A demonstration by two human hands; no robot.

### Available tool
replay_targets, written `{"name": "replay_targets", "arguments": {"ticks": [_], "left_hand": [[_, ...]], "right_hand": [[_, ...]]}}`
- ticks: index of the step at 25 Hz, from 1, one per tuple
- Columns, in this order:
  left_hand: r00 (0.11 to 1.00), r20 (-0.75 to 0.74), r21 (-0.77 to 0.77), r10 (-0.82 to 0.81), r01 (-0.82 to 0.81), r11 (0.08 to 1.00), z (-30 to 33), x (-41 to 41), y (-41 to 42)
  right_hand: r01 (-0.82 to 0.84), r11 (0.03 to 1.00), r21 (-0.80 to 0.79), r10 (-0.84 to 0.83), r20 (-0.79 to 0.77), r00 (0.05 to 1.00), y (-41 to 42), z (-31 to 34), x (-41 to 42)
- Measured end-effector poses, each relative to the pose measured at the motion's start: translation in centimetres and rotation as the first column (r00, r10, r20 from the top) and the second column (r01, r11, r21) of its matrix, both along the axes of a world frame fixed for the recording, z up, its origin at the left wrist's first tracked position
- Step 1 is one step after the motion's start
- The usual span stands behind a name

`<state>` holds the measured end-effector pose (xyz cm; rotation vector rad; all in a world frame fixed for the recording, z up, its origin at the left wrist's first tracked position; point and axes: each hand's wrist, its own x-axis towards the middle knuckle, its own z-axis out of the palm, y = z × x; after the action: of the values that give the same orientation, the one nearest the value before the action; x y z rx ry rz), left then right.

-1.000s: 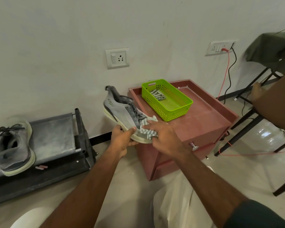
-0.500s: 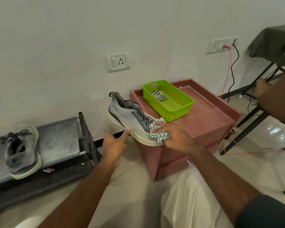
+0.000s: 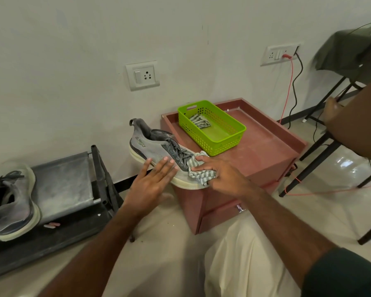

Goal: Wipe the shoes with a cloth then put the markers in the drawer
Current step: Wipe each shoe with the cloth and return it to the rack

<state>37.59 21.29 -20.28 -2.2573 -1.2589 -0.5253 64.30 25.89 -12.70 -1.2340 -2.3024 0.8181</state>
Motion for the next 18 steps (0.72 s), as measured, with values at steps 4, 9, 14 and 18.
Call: {"name": "replay_targets", "arguments": {"ticks": [4, 9, 14, 18], "left_hand": [[0.995, -0.086, 0.175, -0.052, 0.067, 0.982, 0.8, -1.2, 1.9], [0.995, -0.067, 0.179, -0.072, 0.083, 0.980, 0.5, 0.0, 3.8], [0.993, -0.051, 0.161, -0.104, 0.110, 0.981, 0.2, 0.7, 3.2], [0.994, -0.033, 0.189, -0.103, 0.107, 0.976, 1.0, 1.6, 3.2]], "right_hand": [[-0.035, 0.996, 0.081, 0.033, 0.022, 0.999, 0.0, -0.3, 0.2], [-0.098, 0.947, 0.306, 0.065, 0.114, 0.991, -0.7, 0.0, -0.9], [-0.091, 0.933, 0.348, 0.030, 0.175, 0.984, -1.0, -0.6, -0.3], [0.357, 0.874, 0.329, -0.383, 0.015, 0.924, -0.3, 0.4, -0.4]]}}
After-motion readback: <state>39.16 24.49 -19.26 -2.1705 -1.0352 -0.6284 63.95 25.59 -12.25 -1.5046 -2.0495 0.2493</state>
